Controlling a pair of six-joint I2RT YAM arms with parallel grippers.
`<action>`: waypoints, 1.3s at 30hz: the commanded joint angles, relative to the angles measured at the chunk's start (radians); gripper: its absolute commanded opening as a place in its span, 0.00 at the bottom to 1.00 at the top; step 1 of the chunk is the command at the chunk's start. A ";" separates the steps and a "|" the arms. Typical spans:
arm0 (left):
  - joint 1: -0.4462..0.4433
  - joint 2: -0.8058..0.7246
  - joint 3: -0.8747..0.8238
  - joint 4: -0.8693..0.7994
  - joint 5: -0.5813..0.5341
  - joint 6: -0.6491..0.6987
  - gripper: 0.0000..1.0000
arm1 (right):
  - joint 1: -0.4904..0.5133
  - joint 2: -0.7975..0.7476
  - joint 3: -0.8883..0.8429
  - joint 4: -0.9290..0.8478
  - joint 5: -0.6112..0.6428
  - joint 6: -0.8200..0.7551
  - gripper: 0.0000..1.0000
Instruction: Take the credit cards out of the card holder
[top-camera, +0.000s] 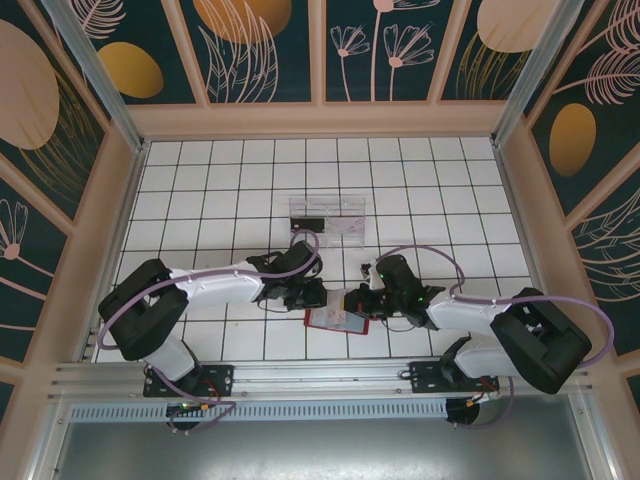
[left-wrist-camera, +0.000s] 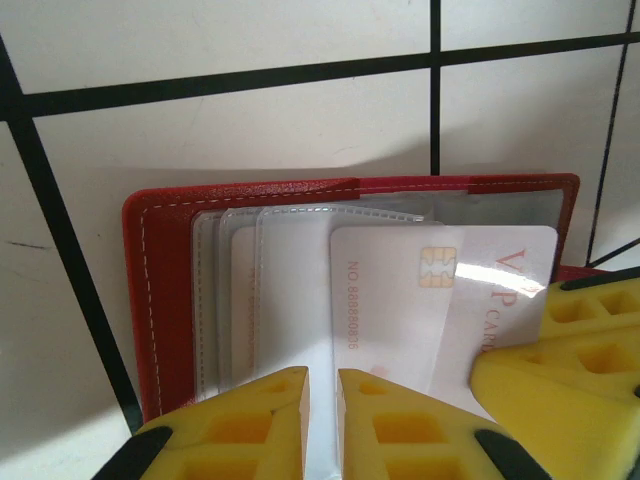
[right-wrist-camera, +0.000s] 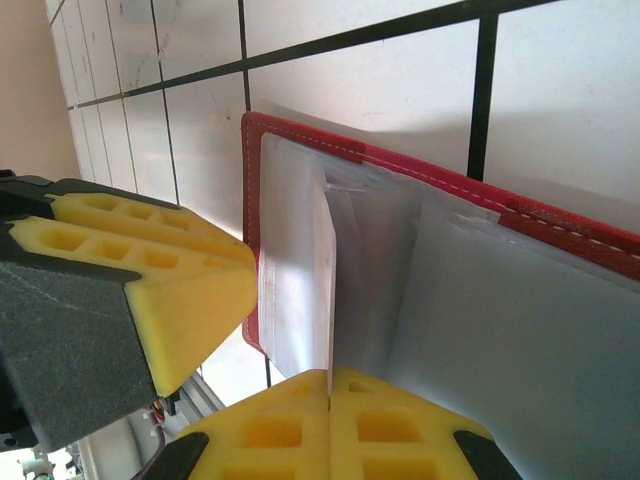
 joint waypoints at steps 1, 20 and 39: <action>-0.005 0.038 0.018 -0.079 -0.032 0.024 0.16 | -0.007 0.007 0.023 -0.017 0.004 -0.026 0.04; -0.007 0.074 0.045 -0.157 -0.098 0.061 0.16 | -0.020 -0.227 0.114 -0.496 0.208 -0.111 0.01; -0.005 -0.066 0.064 -0.061 -0.227 0.030 0.17 | -0.050 -0.164 0.536 -0.745 0.459 -0.919 0.00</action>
